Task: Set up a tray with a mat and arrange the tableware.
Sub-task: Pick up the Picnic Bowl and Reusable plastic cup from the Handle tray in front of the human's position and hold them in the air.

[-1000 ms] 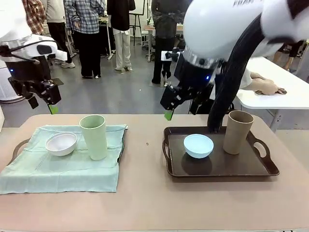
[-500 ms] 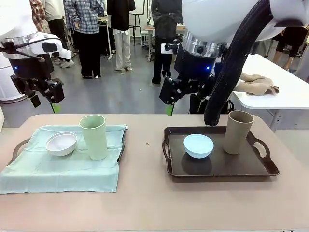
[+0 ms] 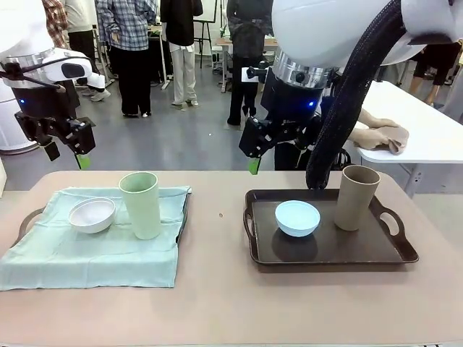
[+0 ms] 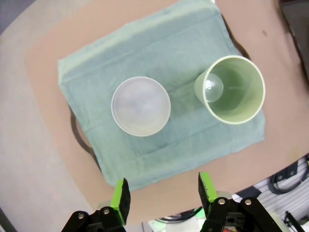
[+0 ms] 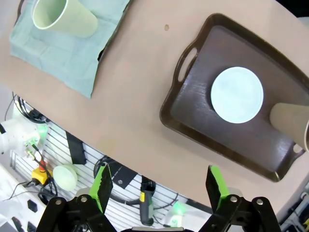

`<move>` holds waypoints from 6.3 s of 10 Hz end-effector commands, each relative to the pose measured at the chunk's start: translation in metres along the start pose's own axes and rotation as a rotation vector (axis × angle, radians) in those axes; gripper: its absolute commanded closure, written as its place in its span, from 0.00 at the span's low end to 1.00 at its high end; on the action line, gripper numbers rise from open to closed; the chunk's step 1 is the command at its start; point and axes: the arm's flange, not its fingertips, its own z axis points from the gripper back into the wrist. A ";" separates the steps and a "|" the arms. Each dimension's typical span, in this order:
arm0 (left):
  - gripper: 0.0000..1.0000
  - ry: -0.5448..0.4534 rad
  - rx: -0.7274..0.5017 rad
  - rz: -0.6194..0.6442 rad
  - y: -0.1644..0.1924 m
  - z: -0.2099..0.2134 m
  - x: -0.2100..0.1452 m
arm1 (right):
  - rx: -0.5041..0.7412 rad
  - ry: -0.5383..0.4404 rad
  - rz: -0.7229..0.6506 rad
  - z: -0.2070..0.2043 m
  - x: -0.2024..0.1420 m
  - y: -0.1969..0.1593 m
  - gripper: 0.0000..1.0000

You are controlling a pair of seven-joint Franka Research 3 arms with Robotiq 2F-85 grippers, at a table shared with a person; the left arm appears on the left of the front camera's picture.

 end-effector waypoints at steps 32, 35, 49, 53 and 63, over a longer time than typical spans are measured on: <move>0.01 -0.150 -1.041 0.470 0.293 -0.015 -0.136 | 0.959 -0.365 -0.552 0.088 -0.367 -0.479 0.00; 0.01 -0.201 -1.080 0.487 0.316 -0.012 -0.141 | 0.978 -0.386 -0.584 0.079 -0.380 -0.482 0.00; 0.01 -0.189 -1.058 0.512 0.308 -0.014 -0.143 | 0.961 -0.386 -0.584 0.078 -0.377 -0.476 0.00; 0.00 -0.277 -0.790 0.303 0.234 0.012 -0.139 | 0.943 -0.378 -0.438 0.082 -0.364 -0.473 0.00; 0.00 -0.073 -0.324 0.073 -0.041 0.028 -0.059 | 0.259 -0.600 0.275 -0.010 -0.269 -0.413 0.00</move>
